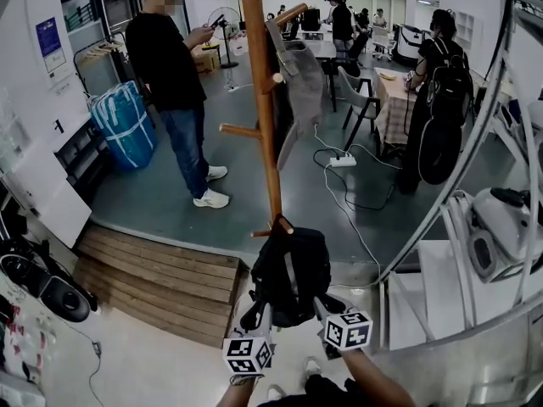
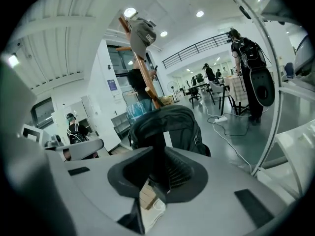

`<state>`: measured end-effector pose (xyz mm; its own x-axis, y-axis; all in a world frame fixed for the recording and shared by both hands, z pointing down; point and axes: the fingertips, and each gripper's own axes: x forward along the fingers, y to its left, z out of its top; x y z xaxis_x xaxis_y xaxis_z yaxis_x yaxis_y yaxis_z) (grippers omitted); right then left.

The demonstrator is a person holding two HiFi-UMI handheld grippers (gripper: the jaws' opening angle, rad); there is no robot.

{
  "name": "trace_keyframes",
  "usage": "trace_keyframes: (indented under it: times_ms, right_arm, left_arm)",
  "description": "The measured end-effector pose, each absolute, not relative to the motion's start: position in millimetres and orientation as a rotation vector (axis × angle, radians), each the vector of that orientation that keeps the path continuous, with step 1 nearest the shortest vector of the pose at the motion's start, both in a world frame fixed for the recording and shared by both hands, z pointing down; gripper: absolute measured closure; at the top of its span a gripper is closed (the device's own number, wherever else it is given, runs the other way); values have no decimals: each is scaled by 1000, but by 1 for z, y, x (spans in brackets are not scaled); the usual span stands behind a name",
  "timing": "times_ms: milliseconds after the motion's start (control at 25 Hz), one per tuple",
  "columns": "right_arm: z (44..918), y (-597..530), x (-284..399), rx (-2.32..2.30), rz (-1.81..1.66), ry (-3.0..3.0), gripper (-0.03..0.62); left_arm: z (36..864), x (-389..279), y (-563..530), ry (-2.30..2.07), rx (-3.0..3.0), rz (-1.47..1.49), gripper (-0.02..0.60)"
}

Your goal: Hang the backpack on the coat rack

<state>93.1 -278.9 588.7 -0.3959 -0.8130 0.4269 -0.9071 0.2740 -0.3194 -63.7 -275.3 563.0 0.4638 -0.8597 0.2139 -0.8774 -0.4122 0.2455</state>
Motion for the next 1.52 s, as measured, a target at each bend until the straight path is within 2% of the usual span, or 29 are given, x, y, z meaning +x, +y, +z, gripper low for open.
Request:
trace_keyframes:
  times_ms: [160, 280, 760, 1520]
  right_arm:
    - [571, -260, 86, 1634, 739, -2391, 549]
    - [557, -244, 82, 1662, 717, -2415, 568]
    - [517, -183, 57, 1680, 611, -2519, 582]
    - [518, -168, 58, 1695, 556, -2496, 583]
  left_arm:
    - [551, -67, -255, -1498, 2407, 66, 540]
    - [542, -68, -238, -1509, 2427, 55, 551]
    - [517, -58, -186, -1476, 2500, 36, 552]
    - [516, -63, -179, -1515, 2531, 51, 552]
